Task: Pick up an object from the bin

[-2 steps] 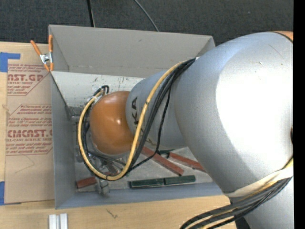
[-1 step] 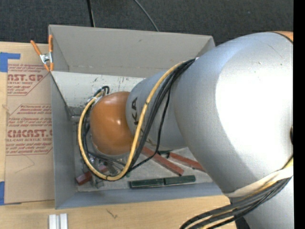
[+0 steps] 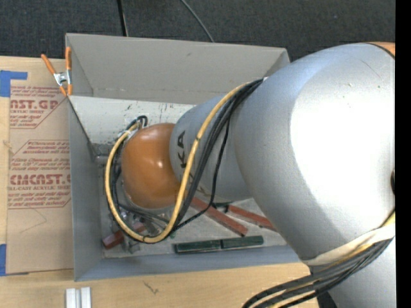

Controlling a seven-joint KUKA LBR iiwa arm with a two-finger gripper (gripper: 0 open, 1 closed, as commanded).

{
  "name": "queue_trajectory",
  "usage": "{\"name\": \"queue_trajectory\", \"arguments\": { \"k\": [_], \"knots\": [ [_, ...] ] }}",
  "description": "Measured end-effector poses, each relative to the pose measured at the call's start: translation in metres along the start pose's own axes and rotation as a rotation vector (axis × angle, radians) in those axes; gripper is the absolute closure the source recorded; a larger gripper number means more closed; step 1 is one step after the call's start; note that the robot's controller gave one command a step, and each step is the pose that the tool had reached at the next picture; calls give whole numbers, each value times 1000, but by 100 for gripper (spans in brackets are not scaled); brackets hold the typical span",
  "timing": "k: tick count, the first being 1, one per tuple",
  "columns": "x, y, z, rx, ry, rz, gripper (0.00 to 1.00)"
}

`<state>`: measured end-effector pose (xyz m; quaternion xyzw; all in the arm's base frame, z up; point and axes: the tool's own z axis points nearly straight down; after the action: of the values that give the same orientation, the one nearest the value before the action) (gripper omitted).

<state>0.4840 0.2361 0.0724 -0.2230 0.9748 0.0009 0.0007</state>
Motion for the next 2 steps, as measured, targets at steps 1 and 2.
{"name": "queue_trajectory", "arguments": {
  "k": [1,2],
  "knots": [
    [-19,-7,-123,1,-1,-26,100],
    [-19,-7,-123,1,0,-26,100]
  ]
}}
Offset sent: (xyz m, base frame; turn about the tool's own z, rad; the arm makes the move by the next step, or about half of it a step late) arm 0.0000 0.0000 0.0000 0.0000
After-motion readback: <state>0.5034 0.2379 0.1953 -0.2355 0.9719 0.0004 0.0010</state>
